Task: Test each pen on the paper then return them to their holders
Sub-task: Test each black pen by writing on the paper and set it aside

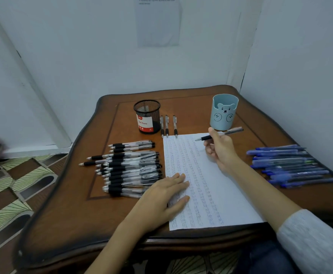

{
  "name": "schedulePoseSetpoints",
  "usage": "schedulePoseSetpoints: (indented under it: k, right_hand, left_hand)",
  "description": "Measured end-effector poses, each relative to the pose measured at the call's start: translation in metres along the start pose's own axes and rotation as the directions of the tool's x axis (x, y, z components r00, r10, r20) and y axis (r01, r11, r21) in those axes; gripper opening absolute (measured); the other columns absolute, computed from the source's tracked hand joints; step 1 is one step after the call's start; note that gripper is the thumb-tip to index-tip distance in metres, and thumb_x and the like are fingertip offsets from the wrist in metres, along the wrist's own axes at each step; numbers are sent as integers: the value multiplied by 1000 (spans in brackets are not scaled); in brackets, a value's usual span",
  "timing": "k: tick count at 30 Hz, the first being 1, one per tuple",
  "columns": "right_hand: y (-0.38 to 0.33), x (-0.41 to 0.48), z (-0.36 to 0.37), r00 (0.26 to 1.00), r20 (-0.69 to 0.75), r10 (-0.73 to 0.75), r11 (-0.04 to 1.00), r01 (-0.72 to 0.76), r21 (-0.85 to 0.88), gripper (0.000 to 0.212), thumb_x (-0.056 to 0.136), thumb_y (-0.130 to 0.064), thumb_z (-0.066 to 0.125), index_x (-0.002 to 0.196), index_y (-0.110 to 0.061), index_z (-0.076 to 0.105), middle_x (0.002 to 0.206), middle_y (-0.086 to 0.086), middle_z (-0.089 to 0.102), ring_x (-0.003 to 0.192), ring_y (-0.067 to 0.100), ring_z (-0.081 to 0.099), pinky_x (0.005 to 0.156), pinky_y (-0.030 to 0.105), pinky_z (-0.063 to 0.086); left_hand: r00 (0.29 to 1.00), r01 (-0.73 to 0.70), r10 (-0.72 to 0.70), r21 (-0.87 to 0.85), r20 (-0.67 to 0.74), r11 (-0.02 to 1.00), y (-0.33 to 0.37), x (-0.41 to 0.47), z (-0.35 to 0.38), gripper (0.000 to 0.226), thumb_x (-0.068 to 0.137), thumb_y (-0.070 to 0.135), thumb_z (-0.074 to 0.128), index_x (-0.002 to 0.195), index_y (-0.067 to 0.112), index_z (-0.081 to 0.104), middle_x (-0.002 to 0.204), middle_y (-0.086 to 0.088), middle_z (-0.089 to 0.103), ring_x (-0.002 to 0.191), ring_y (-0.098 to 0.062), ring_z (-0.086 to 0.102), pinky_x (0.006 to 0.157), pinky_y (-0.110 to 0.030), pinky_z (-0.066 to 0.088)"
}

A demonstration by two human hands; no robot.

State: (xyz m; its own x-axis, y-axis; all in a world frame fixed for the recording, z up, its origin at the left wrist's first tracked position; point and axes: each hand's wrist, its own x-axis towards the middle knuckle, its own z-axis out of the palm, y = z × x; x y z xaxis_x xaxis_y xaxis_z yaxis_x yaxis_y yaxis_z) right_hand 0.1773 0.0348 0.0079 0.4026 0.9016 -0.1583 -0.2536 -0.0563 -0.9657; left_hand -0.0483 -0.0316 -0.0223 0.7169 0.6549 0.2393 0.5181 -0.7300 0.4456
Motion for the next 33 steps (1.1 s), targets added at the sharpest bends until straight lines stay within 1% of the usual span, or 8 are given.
schedulePoseSetpoints:
  k: [3,6,11,16,18,21,24,33]
  right_hand:
    - [3,2,1,991,21,-132,989,133,-66,21,95,-24,60,84,-7,64,63,7,62,45,9,52,46,20,43]
    - [9,4,-2,978,43,-202,954,207,-217,24,86,-24,73,74,-6,63,58,8,61,39,11,49,38,22,38]
    - [9,4,-3,972,10,-237,906,224,-360,36,89,-26,69,65,-9,48,52,8,60,30,9,44,31,17,32]
    - [13,5,-5,949,24,-315,826,287,-485,36,89,-1,56,58,-10,39,40,1,50,28,6,44,31,15,30]
    - [15,6,-6,945,39,-323,811,298,-504,38,86,2,56,55,-11,37,33,-8,44,31,9,47,32,15,30]
    - [16,7,-7,945,69,-321,809,311,-498,39,85,1,58,54,-11,37,34,-4,45,33,13,49,33,16,29]
    - [16,9,-8,944,78,-319,820,317,-477,39,85,2,59,55,-10,38,40,6,47,31,11,47,32,16,29]
    - [16,11,-7,955,106,-278,836,295,-464,39,83,6,57,57,-11,33,46,3,39,34,13,50,34,15,27]
  left_hand:
    - [1000,11,-11,-19,-15,1000,0,0,1,55,94,52,41,140,22,48,149,9,38,139,4,24,117,-22,19]
    - [1000,16,-17,-27,-21,1000,0,0,2,54,94,51,42,138,21,50,148,9,40,139,3,26,116,-25,22]
    - [1000,25,-25,-33,-15,999,1,0,0,53,94,49,44,138,22,50,148,10,40,138,4,27,116,-25,23]
    - [999,38,-39,-38,-20,999,1,1,2,56,92,54,39,138,24,50,148,11,40,138,5,27,115,-26,25]
    - [999,40,-40,-34,-23,999,0,0,2,55,92,54,40,138,25,50,148,12,39,138,5,26,115,-26,25]
    - [999,39,-40,-27,-32,999,1,0,2,54,92,53,40,137,25,51,148,12,40,138,6,26,115,-22,23]
    - [999,42,-43,-19,-31,999,3,1,1,57,91,55,38,137,25,51,147,12,40,138,8,24,113,-11,16]
    - [998,53,-53,2,-26,999,5,0,0,58,90,56,36,138,26,50,147,13,39,137,10,20,109,-4,8]
